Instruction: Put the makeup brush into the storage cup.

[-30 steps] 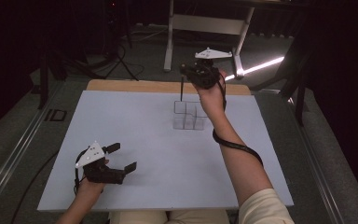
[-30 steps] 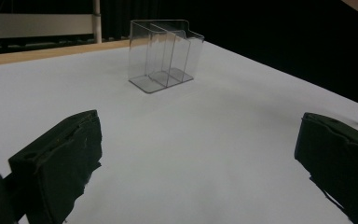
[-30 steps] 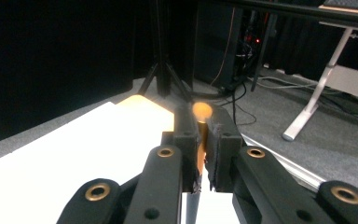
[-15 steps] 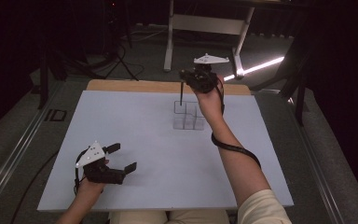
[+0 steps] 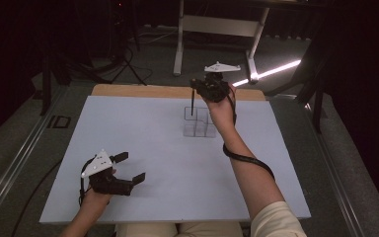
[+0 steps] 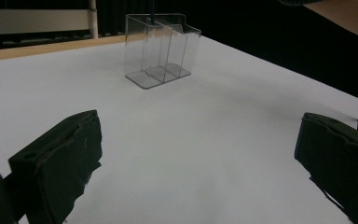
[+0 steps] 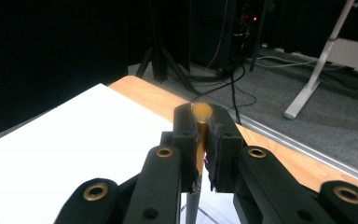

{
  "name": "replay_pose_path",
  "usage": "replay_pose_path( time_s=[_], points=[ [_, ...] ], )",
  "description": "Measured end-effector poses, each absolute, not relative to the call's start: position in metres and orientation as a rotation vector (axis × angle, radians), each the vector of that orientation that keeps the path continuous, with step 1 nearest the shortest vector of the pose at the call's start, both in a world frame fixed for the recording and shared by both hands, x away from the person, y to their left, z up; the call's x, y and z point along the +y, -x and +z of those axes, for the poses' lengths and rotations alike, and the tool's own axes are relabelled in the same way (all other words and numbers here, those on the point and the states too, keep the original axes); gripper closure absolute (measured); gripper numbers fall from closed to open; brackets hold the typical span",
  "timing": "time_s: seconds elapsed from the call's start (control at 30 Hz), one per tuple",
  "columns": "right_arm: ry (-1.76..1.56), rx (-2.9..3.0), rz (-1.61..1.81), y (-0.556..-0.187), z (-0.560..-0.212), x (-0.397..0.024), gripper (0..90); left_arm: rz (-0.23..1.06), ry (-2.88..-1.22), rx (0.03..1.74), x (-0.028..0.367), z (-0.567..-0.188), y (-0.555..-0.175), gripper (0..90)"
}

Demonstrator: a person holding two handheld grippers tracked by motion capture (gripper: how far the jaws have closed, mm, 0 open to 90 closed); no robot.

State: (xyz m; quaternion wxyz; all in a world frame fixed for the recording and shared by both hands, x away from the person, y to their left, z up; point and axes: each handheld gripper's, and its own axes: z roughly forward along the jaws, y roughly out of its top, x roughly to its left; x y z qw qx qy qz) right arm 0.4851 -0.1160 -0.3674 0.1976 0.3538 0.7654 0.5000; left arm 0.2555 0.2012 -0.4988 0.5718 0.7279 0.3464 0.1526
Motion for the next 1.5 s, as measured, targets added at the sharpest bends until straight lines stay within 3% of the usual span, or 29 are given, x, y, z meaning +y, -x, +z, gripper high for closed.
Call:
replay_pose_path(
  time_s=[0.07, 0.13, 0.23, 0.47, 0.93, 1.5],
  points=[
    [-0.991, 2.152, 1.403, -0.486, -0.37, -0.117, 78.4, 0.357, -1.704, 0.813, 0.201, -0.499, -0.256, 1.5],
    [-0.989, 2.151, 1.421, -0.486, -0.37, -0.117, 60.7, 0.357, -1.702, 0.814, 0.201, -0.499, -0.256, 1.5],
    [-1.008, 2.146, 1.436, -0.487, -0.369, -0.118, 45.0, 0.355, -1.703, 0.815, 0.201, -0.499, -0.256, 1.5],
    [-1.022, 2.174, 1.448, -0.487, -0.372, -0.119, 20.4, 0.354, -1.703, 0.817, 0.201, -0.499, -0.256, 1.5],
    [-1.021, 2.219, 1.461, -0.478, -0.385, -0.126, 11.0, 0.352, -1.7, 0.819, 0.2, -0.498, -0.255, 1.5],
    [-1.013, 2.192, 1.467, -0.461, -0.384, -0.146, 11.0, 0.358, -1.699, 0.813, 0.198, -0.497, -0.254, 1.5]
  ],
)
